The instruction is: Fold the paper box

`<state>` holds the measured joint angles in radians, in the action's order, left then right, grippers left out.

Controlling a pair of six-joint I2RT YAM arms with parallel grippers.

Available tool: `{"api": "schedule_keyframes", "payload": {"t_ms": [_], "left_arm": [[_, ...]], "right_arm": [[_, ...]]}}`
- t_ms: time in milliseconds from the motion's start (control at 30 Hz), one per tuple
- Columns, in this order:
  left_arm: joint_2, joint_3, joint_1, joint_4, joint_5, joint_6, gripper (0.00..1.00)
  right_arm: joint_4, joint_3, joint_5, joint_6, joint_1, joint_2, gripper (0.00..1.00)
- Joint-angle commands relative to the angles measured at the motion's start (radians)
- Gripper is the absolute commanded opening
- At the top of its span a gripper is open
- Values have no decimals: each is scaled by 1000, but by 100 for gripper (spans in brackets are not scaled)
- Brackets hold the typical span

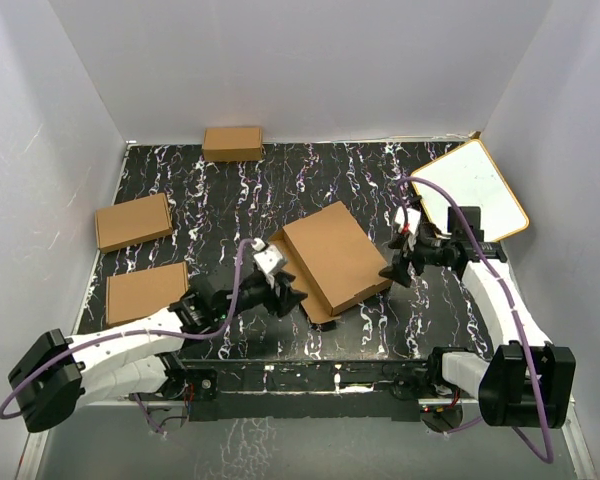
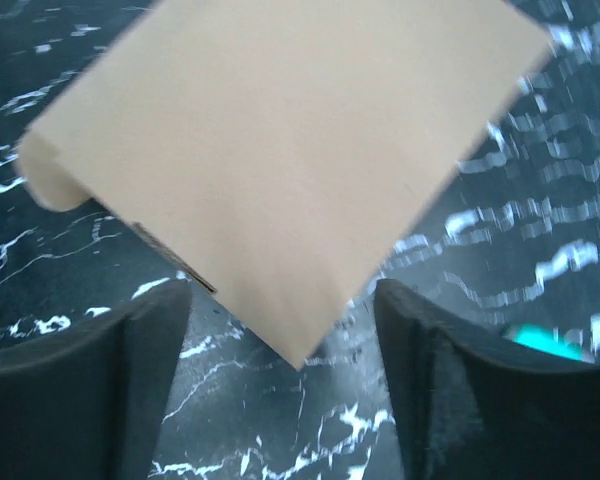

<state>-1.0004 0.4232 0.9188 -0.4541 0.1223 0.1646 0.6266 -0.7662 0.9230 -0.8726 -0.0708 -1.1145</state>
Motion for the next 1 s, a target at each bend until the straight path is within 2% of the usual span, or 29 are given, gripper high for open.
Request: {"api": "schedule_keyframes", "payload": {"t_ms": [0,67,133,367,600,767,967], "left_arm": [[-18,-53,78,-111,159,-116,54],[-39,-65,141,-148,155,-199,57],[-58,-73,202,-169,109,-264,61],[-180,-65,258,-224,22,-290,62],[-351,-22,298,-295,-51,-282,59],[-393,-10,305,-334,-142,-244,54],[-433,3,307,-372,-148,-198,50]], "right_arm": [[111,-13,296,-367,62,24,89],[96,19,297,-438,129,13,96],[60,48,284,-443,161,1,100],[31,122,223,-487,170,10,99],[-40,138,160,-432,170,10,100],[-84,149,143,-381,170,8,96],[-106,153,133,-357,171,5,94]]}}
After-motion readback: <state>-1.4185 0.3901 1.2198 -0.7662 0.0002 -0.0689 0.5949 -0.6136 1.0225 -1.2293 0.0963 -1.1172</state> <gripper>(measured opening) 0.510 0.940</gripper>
